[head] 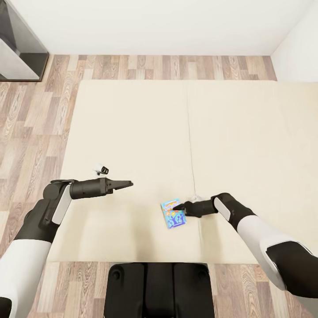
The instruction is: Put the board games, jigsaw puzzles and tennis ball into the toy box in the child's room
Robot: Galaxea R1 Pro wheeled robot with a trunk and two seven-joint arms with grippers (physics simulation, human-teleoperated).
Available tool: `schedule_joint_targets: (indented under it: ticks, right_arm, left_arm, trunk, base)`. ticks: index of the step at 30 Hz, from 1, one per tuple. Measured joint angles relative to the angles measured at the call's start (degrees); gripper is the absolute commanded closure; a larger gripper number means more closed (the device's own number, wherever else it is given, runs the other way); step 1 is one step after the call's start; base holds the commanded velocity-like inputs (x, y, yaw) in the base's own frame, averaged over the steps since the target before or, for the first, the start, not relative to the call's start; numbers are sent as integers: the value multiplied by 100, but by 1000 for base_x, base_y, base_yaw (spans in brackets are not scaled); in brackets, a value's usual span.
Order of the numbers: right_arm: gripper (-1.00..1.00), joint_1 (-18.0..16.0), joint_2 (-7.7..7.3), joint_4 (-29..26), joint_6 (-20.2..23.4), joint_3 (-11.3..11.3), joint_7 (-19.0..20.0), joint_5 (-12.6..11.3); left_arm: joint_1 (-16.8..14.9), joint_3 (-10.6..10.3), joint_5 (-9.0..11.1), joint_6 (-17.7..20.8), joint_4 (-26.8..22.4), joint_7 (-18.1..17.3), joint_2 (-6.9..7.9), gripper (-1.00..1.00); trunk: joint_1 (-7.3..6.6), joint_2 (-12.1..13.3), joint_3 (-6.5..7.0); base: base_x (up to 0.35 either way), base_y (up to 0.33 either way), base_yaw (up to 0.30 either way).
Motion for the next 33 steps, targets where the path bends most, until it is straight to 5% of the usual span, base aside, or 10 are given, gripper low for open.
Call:
schedule_joint_targets:
  ticks: [33]
  right_arm:
    - [-100, 158, 89, -50, -470, 1, 179, 41]
  left_arm:
    - [45, 49, 0, 0, -8, -13, 165, -100]
  trunk:
    - [0, 0, 0]
  base:
    - [0, 0, 0]
